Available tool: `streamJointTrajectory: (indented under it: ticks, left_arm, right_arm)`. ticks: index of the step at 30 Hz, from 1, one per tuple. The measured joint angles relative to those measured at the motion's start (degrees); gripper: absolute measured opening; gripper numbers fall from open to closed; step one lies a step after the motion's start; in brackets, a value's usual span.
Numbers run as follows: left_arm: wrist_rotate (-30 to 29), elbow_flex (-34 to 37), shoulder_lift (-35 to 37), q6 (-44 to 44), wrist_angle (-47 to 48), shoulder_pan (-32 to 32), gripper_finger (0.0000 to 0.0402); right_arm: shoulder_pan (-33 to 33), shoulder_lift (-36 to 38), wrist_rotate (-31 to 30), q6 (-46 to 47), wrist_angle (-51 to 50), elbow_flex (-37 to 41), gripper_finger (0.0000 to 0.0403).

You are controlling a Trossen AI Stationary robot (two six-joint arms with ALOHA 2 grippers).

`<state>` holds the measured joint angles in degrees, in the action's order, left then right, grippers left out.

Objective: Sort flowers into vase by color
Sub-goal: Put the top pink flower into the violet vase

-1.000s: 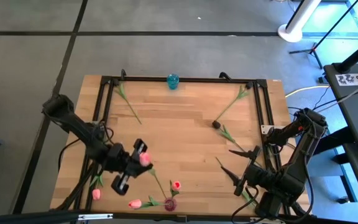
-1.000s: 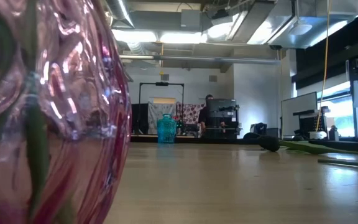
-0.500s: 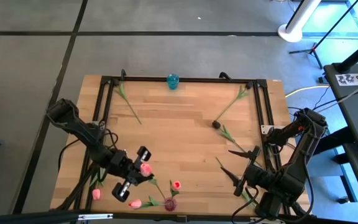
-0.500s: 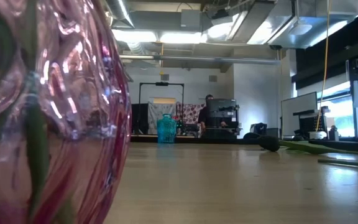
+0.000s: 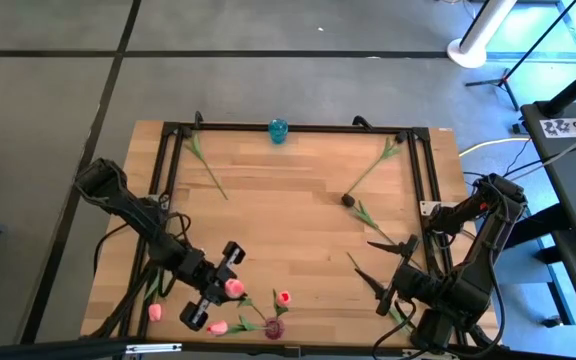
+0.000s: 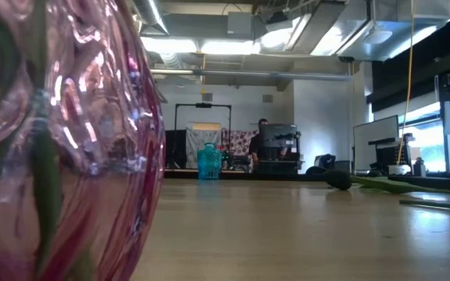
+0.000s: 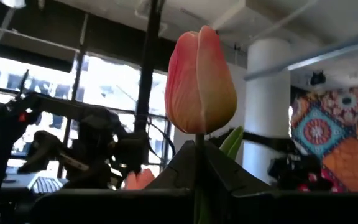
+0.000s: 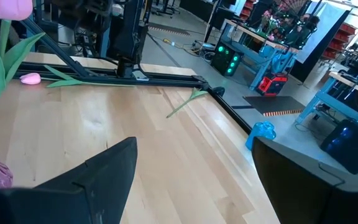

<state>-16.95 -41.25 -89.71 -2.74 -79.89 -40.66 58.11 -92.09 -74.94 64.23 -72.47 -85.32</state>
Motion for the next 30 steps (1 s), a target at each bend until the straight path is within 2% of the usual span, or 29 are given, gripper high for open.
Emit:
streamJointTrajectory:
  ticks: [12,17,23,30]
  left_arm:
    - [0.1,-1.4,-3.7,-0.9,4.1,1.4,0.0009]
    - [-0.1,-2.8,-3.7,0.3,9.4,1.7,0.0039]
    - [-4.2,-7.2,-3.2,1.4,23.6,2.3,0.0086]
    - [-4.5,-12.6,0.2,7.8,43.1,2.3,0.0104]
  right_arm:
    - [0.0,0.0,0.3,0.0,0.0,0.0,0.0317]
    - [0.0,0.0,1.0,-0.1,0.0,0.0,0.0317]
    - [0.0,0.0,1.0,-1.6,0.0,0.0,0.0317]
    - [0.0,0.0,1.5,-1.7,-0.2,0.0,0.0317]
